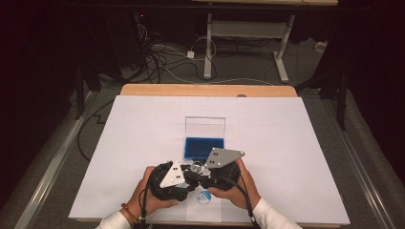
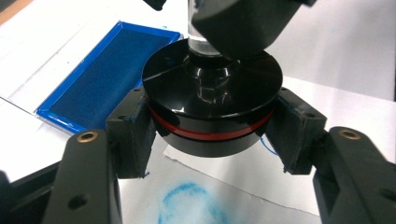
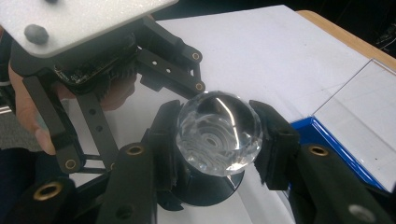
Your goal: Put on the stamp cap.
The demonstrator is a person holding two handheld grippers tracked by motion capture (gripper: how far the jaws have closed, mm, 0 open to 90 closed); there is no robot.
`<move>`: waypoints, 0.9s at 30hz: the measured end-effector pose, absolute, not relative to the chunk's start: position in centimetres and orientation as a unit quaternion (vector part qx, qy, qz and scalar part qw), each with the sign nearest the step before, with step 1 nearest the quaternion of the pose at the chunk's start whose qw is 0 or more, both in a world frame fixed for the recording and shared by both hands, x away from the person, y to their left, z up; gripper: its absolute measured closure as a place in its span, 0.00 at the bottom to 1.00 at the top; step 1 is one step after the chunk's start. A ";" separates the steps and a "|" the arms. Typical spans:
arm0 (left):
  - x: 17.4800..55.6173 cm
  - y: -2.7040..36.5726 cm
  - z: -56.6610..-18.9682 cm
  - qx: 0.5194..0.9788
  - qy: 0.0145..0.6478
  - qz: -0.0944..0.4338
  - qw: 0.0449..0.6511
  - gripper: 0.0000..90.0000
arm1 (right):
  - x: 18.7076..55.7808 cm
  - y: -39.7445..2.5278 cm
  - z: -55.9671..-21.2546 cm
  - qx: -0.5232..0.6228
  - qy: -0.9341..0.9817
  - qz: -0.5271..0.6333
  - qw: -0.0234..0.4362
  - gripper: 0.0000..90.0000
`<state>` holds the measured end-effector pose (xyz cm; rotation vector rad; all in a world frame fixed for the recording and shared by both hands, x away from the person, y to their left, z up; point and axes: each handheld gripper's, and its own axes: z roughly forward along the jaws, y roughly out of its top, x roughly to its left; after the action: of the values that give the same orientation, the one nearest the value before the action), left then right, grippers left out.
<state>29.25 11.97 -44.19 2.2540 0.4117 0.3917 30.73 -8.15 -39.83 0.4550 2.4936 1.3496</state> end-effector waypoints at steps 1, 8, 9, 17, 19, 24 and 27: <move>29.3 11.9 -44.2 0.891 0.162 0.156 0.395 0.41 | 30.7 -8.2 -39.8 0.159 0.859 0.467 0.134 0.63; 29.3 11.9 -44.2 0.892 0.166 0.147 0.395 0.41 | 30.7 -8.1 -40.0 0.159 0.861 0.463 0.136 0.63; 29.3 12.0 -44.1 0.891 0.165 0.148 0.396 0.41 | 30.7 -8.1 -40.0 0.159 0.861 0.464 0.135 0.63; 29.5 11.8 -44.1 0.895 0.150 0.142 0.395 0.41 | 30.6 -8.1 -40.2 0.162 0.861 0.463 0.136 0.63; 29.3 11.9 -44.1 0.896 0.167 0.142 0.387 0.41 | 30.6 -8.0 -40.2 0.158 0.862 0.460 0.140 0.63; 29.2 11.8 -44.0 0.898 0.165 0.146 0.380 0.41 | 30.6 -8.1 -40.2 0.161 0.860 0.464 0.137 0.63; 29.2 11.8 -44.0 0.900 0.165 0.145 0.377 0.41 | 30.5 -8.0 -40.4 0.159 0.862 0.461 0.137 0.63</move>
<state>29.24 11.83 -44.00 2.3013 0.4214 0.3702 30.52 -8.00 -40.36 0.4603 2.4952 1.3338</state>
